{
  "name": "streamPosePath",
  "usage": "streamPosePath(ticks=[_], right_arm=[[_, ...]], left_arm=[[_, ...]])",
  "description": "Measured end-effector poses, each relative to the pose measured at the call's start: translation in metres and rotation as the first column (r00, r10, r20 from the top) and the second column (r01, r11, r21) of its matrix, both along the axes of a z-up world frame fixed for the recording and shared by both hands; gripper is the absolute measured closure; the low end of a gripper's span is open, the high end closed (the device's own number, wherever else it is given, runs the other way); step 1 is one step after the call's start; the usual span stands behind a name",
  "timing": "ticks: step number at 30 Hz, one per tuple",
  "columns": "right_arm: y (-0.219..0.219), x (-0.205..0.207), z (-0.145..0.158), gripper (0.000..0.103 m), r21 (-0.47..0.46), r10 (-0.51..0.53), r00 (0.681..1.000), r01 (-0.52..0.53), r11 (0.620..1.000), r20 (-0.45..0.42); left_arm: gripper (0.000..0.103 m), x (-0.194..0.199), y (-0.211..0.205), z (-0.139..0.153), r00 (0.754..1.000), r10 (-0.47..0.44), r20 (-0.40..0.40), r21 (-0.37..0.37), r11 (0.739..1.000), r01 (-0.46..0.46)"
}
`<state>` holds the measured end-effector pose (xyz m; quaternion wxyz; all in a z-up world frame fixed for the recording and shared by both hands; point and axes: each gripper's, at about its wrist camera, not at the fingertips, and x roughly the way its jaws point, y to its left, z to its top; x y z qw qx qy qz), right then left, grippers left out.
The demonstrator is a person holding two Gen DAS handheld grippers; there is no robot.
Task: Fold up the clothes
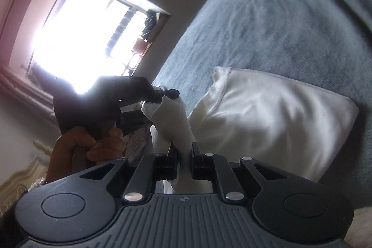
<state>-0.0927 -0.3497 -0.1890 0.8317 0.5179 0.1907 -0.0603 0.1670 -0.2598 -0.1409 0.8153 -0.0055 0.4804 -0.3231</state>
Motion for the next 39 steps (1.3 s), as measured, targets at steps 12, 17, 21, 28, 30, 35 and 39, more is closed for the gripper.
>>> streamPosePath(ticks=[12, 17, 21, 28, 30, 35, 39], right_arm=[[-0.049, -0.030, -0.054, 0.093, 0.300, -0.195, 0.979, 0.205, 0.932, -0.064], [-0.057, -0.031, -0.075, 0.093, 0.392, -0.242, 0.964, 0.265, 0.881, -0.110], [-0.056, -0.026, -0.077, 0.093, 0.382, -0.254, 0.960, 0.279, 0.881, -0.117], [-0.055, -0.017, -0.078, 0.093, 0.373, -0.268, 0.954, 0.301, 0.878, -0.137], [-0.056, -0.016, -0.077, 0.093, 0.365, -0.271, 0.951, 0.307, 0.879, -0.147], [-0.054, -0.008, -0.072, 0.093, 0.329, -0.276, 0.945, 0.321, 0.888, -0.177], [-0.048, -0.008, -0.067, 0.093, 0.293, -0.276, 0.941, 0.324, 0.900, -0.193]], left_arm=[[0.083, -0.018, -0.045, -0.019, 0.996, -0.083, -0.012, -0.007, 0.997, 0.083], [0.068, -0.020, -0.028, -0.012, 0.996, -0.085, -0.034, -0.101, 0.992, 0.081], [0.063, -0.023, -0.002, 0.002, 0.995, -0.091, -0.028, -0.169, 0.982, 0.084], [0.061, -0.055, 0.077, 0.025, 0.985, -0.150, 0.086, -0.084, 0.984, 0.157], [0.061, -0.070, 0.101, 0.021, 0.980, -0.165, 0.107, -0.047, 0.984, 0.170], [0.060, -0.110, 0.146, -0.005, 0.976, -0.188, 0.110, -0.026, 0.981, 0.191], [0.060, -0.140, 0.163, -0.026, 0.967, -0.224, 0.124, -0.025, 0.973, 0.228]])
